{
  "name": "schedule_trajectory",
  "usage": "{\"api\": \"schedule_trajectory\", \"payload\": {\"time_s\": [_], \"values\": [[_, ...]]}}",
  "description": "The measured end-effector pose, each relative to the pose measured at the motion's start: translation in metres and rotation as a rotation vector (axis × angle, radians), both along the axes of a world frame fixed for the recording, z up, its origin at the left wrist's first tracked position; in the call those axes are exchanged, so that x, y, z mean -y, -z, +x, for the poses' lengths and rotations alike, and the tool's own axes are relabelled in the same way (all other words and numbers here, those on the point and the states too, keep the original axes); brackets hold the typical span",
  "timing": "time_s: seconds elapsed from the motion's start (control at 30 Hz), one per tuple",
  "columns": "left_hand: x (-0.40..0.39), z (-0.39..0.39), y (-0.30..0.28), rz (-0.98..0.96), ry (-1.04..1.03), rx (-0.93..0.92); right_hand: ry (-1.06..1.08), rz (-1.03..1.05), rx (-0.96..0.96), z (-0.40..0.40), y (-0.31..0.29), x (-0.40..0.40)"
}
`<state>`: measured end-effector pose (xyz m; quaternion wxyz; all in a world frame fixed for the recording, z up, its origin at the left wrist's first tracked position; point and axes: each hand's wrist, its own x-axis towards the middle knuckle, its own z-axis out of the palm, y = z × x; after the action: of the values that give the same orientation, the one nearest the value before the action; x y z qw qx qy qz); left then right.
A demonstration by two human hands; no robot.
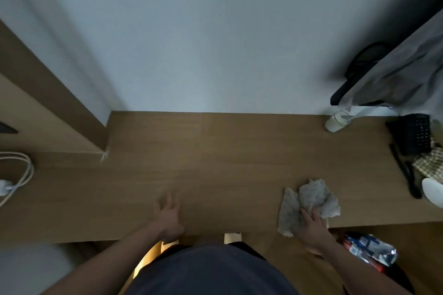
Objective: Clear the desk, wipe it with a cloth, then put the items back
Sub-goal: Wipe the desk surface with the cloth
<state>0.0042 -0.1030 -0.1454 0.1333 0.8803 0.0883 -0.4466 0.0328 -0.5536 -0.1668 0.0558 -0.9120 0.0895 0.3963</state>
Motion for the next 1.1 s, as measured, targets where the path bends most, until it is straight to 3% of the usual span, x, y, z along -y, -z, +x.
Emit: {"api": "schedule_trajectory", "payload": {"time_s": [0.17,0.37,0.47,0.73,0.93,1.03,1.1], "values": [[0.020,0.013,-0.005,0.124,-0.039,-0.073,0.024,0.038,0.072,0.023,-0.004,-0.034],[0.046,0.027,-0.011,0.216,-0.127,-0.071,-0.325,0.354,0.020,0.040,-0.017,-0.122],[0.062,0.025,-0.019,0.247,-0.153,-0.068,-0.412,0.381,-0.018,0.041,-0.010,-0.134],[0.064,0.007,-0.011,0.239,-0.258,-0.101,-0.457,0.301,0.324,0.067,-0.007,0.009],[0.086,0.021,-0.034,0.276,-0.211,-0.078,-0.243,0.285,0.588,0.096,-0.046,0.085],[0.085,0.019,-0.031,0.268,-0.210,-0.097,-0.098,0.211,0.575,0.104,-0.050,0.113],[0.079,0.016,-0.023,0.245,-0.230,-0.116,-0.059,0.125,0.438,0.107,-0.037,0.131]]}}
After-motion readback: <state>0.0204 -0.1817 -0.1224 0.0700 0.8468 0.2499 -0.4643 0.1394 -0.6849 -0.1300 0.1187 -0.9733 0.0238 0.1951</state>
